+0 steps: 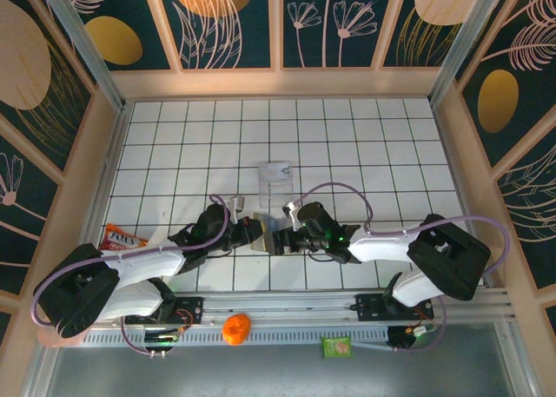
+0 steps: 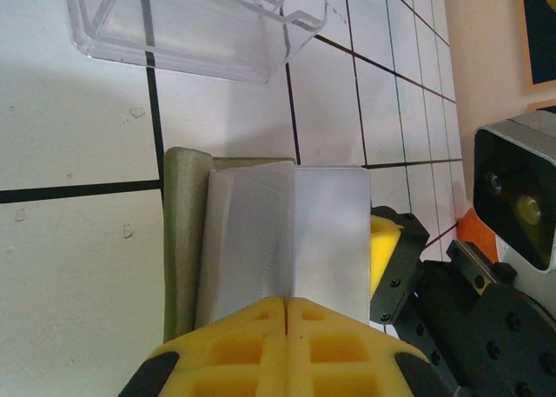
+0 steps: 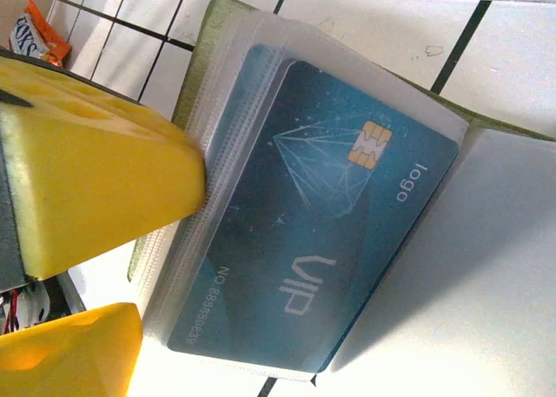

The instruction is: Take the credit cards out of the card holder

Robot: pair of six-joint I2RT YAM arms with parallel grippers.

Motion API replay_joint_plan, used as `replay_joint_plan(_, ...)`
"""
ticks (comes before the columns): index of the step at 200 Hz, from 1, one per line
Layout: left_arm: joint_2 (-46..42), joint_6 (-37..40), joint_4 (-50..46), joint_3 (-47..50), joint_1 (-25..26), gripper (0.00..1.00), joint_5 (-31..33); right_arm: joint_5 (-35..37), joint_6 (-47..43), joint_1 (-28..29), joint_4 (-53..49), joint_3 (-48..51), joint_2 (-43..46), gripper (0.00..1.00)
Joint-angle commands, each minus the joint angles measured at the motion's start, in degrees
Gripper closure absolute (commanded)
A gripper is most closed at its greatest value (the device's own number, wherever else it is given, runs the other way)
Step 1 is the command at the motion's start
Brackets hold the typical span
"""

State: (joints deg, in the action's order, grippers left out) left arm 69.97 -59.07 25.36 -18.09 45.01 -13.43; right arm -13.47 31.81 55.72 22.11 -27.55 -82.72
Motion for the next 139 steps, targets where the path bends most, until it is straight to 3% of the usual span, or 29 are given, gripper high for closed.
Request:
replay_joint_plan(1,-1.2,-0.6,0.4,0.6,0.2,1.0,0.4,1.7,-0.6,0.3,-0.2,0.4,2.5,0.13)
replay_joint_plan(72,-0.9,-1.2,0.0,2.4,0.2,1.0,1.9,7.4,2.7,-0.4,-5.5,5.4,8.5,0.13)
replay_joint_plan(139,-3.3,-1.6,-5.0,3.6,-0.1,1.0,4.7,15.2,7.3,-2.2,-12.2,8.0,11.4,0.3)
